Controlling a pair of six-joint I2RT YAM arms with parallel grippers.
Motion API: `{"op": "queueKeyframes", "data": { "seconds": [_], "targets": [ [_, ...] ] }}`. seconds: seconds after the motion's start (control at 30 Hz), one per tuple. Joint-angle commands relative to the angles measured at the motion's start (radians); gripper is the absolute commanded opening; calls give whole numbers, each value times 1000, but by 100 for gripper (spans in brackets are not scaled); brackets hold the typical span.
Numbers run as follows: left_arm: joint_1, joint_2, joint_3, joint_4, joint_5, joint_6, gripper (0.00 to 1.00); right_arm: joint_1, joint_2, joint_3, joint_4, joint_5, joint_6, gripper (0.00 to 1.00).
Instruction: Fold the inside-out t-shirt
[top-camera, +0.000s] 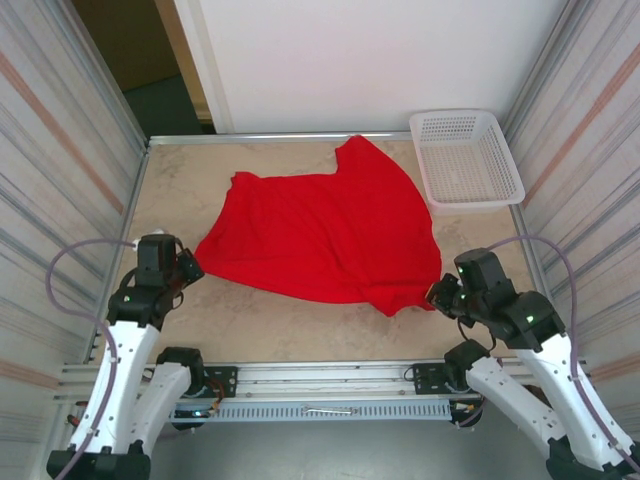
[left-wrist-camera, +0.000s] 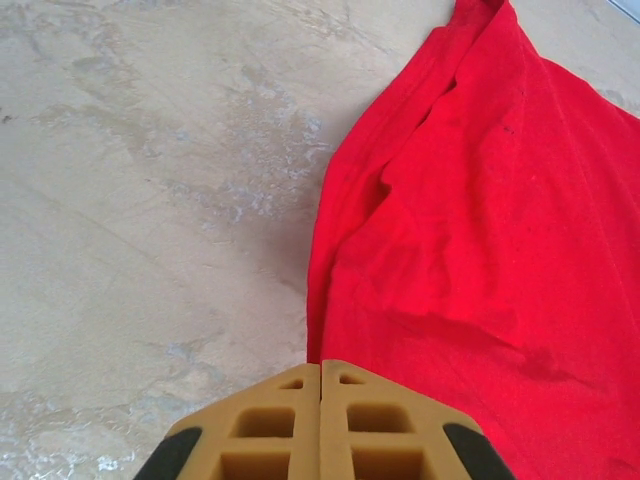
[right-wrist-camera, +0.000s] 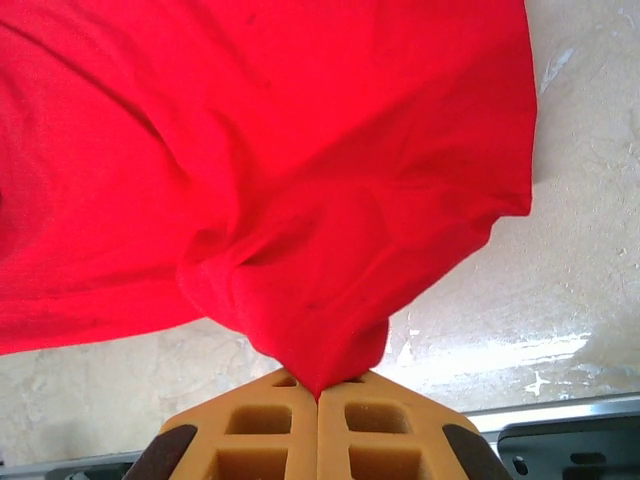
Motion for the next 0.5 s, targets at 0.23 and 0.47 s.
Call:
{"op": "queueKeyframes", "data": {
  "seconds": [0.23,0.47],
  "targets": [
    [29,90,46,61,-8,36,0,-56,71,130,25,53,-101,0],
    [51,303,55,205,-16,67,0,-211,190,77,193,-75,-188,0]
  ]
}}
